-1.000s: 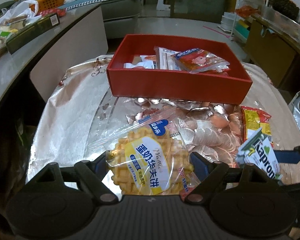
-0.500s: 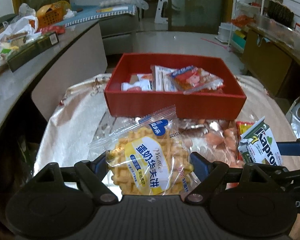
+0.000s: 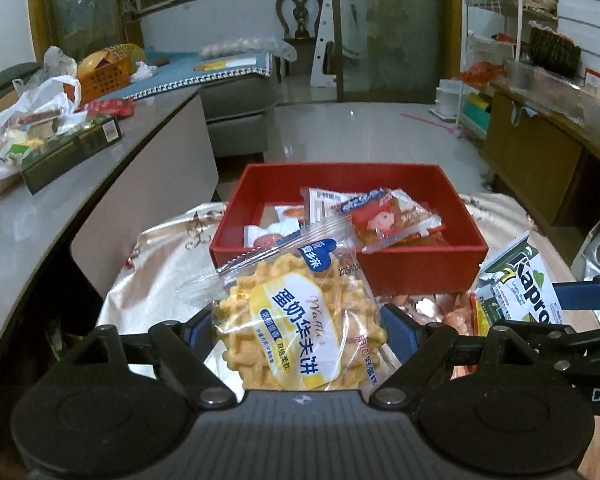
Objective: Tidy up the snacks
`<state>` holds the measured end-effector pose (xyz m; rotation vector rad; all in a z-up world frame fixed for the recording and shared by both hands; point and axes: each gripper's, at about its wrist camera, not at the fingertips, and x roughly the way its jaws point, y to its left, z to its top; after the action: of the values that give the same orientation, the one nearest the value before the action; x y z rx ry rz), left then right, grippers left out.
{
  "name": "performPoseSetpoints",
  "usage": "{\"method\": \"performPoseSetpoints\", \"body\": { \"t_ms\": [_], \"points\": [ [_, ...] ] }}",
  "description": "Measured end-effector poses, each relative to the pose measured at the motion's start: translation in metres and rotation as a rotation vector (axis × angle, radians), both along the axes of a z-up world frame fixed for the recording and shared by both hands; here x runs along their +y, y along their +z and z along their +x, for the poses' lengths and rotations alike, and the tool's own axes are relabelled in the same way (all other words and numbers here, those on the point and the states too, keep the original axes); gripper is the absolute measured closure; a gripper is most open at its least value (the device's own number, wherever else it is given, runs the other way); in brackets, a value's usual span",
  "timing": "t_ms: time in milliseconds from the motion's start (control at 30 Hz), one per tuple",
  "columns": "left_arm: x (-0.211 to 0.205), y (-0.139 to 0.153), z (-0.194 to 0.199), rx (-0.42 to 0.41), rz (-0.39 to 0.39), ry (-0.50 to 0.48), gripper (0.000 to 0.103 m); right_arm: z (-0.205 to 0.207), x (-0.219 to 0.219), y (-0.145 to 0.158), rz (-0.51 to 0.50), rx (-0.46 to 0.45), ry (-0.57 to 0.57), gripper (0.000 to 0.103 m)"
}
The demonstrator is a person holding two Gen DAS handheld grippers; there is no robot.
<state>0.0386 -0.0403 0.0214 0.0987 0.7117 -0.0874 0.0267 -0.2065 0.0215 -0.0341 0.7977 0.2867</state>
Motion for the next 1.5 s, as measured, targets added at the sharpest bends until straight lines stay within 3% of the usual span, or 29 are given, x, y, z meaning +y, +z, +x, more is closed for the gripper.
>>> {"method": "performPoseSetpoints", "body": {
  "t_ms": [333, 1500],
  "points": [
    [-0.002, 0.011, 0.014, -0.057, 0.009, 0.011, 0.026, 0.012, 0.000, 0.009, 0.003, -0.036, -0.004, 0.038],
    [-0.007, 0.012, 0.033, -0.072, -0.001, 0.014, 0.026, 0.036, 0.004, 0.016, 0.024, -0.068, -0.022, 0.038]
  ]
}}
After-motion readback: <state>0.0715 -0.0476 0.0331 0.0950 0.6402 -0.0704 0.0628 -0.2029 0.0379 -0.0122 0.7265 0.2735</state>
